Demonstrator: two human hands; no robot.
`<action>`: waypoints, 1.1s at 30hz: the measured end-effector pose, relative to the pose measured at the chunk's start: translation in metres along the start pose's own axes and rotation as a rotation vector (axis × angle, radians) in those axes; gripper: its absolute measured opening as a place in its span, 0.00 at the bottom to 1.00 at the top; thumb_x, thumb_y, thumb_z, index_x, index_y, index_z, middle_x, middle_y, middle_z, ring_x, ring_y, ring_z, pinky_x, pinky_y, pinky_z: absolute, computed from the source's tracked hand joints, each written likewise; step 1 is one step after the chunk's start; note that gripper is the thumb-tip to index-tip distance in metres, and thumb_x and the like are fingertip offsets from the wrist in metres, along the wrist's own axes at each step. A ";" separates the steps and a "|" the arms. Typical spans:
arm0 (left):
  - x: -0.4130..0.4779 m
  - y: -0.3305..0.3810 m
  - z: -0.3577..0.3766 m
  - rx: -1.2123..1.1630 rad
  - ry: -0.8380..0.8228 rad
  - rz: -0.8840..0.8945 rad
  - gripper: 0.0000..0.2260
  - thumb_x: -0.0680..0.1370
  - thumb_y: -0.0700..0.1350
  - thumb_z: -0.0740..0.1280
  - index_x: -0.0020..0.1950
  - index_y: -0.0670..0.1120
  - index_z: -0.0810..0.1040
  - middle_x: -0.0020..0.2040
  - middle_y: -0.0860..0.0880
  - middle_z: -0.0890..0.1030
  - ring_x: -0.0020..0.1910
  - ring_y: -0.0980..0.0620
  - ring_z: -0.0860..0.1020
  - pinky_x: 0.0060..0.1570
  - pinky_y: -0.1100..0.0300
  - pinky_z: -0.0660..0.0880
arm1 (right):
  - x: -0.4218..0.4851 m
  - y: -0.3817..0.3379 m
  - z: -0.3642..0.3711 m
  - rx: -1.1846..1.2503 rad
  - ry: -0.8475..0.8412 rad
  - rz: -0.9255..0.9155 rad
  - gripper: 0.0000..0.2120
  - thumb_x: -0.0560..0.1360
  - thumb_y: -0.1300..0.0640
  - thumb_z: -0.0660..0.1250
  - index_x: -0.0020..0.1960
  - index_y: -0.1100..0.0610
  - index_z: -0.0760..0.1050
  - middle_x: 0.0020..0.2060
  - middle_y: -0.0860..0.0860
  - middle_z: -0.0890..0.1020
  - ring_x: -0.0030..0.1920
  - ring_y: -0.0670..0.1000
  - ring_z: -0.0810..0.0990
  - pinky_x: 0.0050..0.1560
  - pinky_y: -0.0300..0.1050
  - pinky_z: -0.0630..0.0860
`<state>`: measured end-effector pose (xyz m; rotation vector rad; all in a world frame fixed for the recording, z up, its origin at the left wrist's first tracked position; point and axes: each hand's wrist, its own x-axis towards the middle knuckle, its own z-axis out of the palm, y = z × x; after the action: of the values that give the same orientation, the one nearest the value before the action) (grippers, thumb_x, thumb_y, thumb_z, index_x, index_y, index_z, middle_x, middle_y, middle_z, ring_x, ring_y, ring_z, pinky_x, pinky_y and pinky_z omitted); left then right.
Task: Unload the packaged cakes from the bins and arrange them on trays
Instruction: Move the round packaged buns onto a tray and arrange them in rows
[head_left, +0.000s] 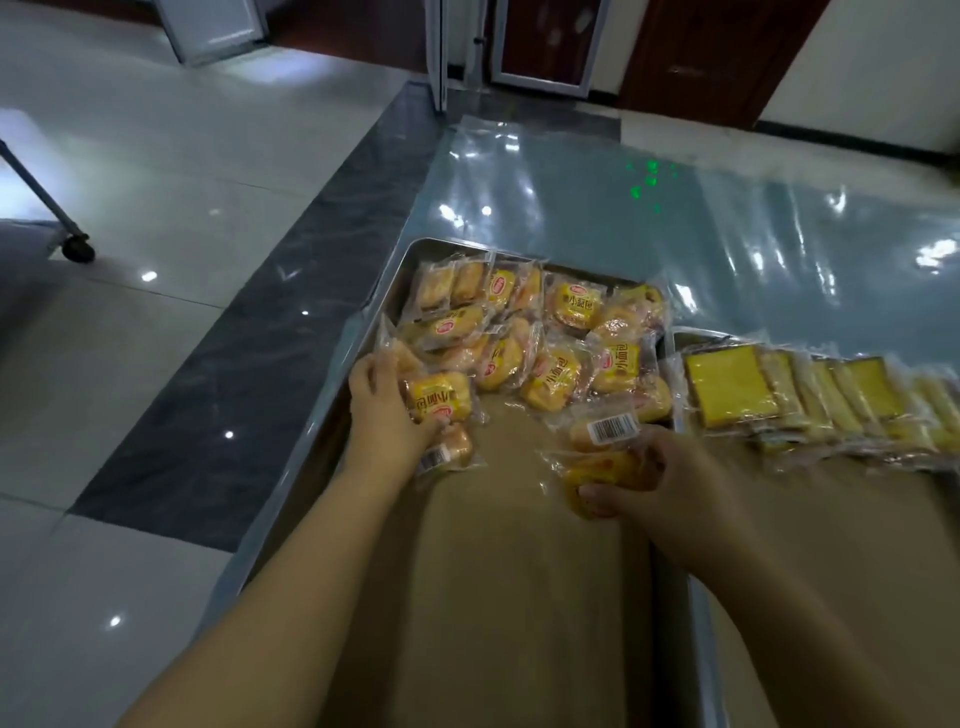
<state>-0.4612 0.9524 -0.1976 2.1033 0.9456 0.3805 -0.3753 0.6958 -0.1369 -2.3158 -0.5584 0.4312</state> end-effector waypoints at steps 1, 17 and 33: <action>0.003 0.000 -0.001 0.059 -0.010 0.003 0.37 0.67 0.48 0.76 0.70 0.56 0.60 0.72 0.51 0.54 0.70 0.43 0.61 0.65 0.45 0.67 | 0.001 -0.001 0.000 -0.007 0.000 0.005 0.20 0.59 0.48 0.79 0.46 0.46 0.74 0.43 0.45 0.79 0.42 0.44 0.77 0.37 0.39 0.73; -0.069 0.041 -0.017 -0.105 -0.139 0.152 0.22 0.72 0.58 0.69 0.64 0.53 0.74 0.61 0.51 0.75 0.60 0.50 0.72 0.60 0.50 0.72 | -0.037 0.001 -0.001 0.239 -0.082 0.058 0.29 0.57 0.50 0.79 0.56 0.49 0.74 0.48 0.47 0.82 0.49 0.48 0.81 0.51 0.52 0.80; -0.170 0.057 0.006 -0.381 -0.268 0.039 0.08 0.77 0.39 0.65 0.40 0.50 0.74 0.37 0.49 0.78 0.35 0.52 0.75 0.35 0.60 0.70 | -0.102 0.038 -0.025 0.285 -0.089 0.076 0.15 0.65 0.54 0.77 0.48 0.49 0.75 0.42 0.48 0.81 0.41 0.45 0.81 0.33 0.33 0.76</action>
<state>-0.5447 0.8007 -0.1512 1.7708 0.6206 0.2651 -0.4406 0.6049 -0.1311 -2.0560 -0.4217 0.6109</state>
